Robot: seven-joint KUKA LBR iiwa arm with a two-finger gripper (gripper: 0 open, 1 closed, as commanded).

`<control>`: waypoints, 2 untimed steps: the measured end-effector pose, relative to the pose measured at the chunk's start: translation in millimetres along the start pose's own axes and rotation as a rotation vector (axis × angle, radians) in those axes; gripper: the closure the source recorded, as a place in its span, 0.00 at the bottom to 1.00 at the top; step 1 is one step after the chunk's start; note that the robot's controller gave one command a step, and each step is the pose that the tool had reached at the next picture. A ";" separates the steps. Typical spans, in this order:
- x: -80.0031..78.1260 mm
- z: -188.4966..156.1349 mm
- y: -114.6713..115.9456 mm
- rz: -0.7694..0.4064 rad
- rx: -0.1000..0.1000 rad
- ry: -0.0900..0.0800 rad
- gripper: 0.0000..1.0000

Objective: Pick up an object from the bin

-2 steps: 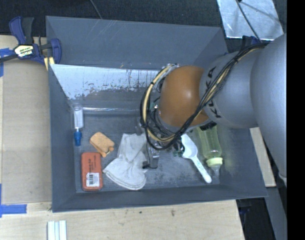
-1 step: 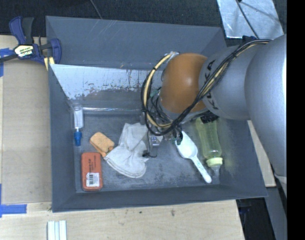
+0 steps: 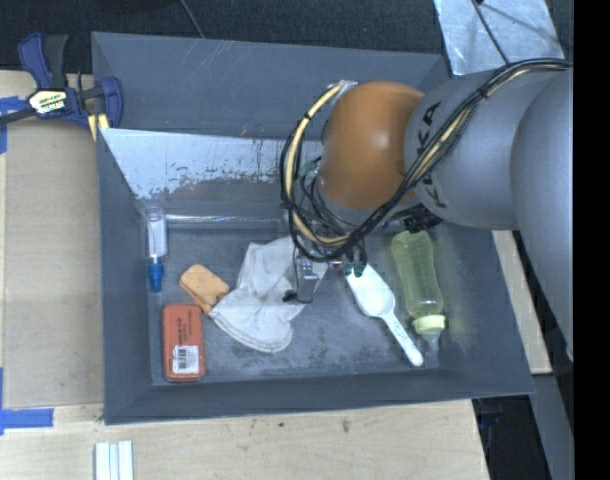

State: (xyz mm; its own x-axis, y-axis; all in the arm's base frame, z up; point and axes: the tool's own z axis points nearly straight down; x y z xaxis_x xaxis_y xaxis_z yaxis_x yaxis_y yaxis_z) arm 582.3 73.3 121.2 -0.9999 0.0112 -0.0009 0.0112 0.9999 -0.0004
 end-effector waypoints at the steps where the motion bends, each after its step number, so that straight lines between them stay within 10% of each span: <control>1: -0.3 -40.6 6.9 -0.005 -0.002 -0.005 0.00; 2: -1.4 -45.8 6.7 -0.003 -0.002 -0.005 0.00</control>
Offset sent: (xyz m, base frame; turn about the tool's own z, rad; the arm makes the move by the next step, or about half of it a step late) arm 0.0330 0.0098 -0.0478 0.2892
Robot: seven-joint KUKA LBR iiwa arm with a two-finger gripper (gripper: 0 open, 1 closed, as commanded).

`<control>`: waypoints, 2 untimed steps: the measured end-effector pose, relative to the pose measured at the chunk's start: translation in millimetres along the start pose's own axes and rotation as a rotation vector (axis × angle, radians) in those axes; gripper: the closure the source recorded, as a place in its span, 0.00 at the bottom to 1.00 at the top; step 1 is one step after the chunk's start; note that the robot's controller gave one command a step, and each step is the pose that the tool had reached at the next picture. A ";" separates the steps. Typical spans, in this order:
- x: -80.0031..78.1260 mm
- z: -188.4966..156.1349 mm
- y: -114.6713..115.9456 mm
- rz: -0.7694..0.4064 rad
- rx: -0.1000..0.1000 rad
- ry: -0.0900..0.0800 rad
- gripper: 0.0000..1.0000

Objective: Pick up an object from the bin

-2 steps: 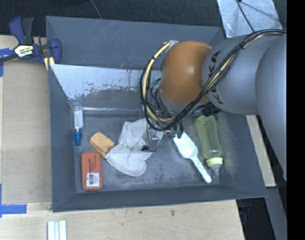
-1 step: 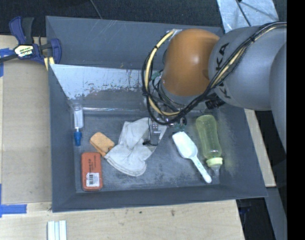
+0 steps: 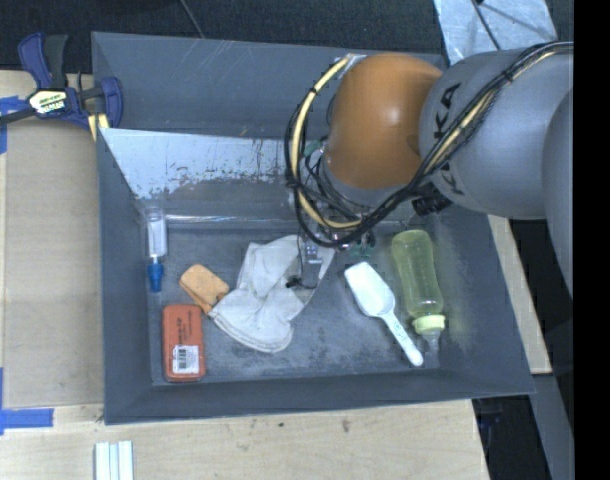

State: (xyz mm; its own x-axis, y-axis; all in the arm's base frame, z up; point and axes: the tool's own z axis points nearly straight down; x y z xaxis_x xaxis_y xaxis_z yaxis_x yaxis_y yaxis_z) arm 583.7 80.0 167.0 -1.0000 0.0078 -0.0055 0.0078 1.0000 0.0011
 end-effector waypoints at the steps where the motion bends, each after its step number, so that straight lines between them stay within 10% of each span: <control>1: -16.0 20.6 24.8 -0.008 0.002 0.009 0.00; 2: -20.3 51.9 -14.4 -0.049 -0.003 -0.003 0.00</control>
Offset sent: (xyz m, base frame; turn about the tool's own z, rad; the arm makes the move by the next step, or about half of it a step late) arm 0.0190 -0.0600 -0.0879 -0.0241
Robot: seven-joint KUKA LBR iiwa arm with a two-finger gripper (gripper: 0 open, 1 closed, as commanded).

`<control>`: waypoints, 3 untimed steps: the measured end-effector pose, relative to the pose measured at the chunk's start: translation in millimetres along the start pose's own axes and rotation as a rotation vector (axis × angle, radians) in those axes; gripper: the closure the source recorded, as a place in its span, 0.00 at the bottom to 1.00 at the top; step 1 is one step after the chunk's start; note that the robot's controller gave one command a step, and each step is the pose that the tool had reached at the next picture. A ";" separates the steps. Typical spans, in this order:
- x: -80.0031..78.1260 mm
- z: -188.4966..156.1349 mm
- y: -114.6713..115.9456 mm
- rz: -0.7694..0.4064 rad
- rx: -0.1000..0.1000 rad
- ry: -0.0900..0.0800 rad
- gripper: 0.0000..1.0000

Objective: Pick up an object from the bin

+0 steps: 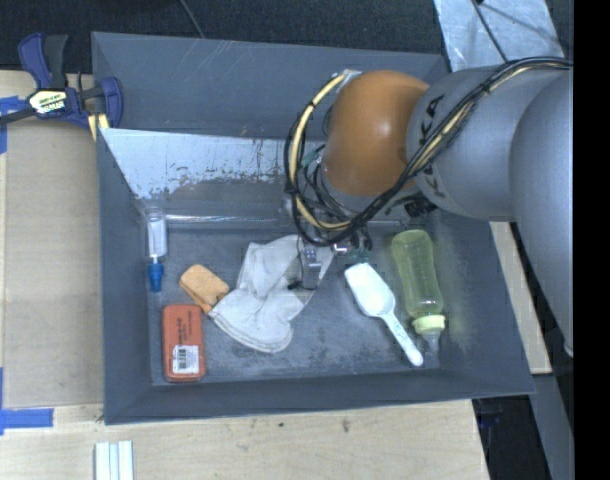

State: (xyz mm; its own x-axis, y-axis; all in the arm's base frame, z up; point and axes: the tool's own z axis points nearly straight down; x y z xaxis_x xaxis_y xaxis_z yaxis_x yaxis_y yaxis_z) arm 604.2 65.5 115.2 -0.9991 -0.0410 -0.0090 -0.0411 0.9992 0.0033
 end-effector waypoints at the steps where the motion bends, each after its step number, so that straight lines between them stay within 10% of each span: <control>1: 7.9 41.3 26.2 0.032 0.001 -0.002 1.00; 2: 7.8 41.2 26.2 0.032 0.001 -0.002 1.00; 3: 25.8 -119.0 35.3 -0.004 0.003 0.003 1.00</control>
Offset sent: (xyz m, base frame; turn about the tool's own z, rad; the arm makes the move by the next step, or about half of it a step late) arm 0.0000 0.0000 0.0000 0.0000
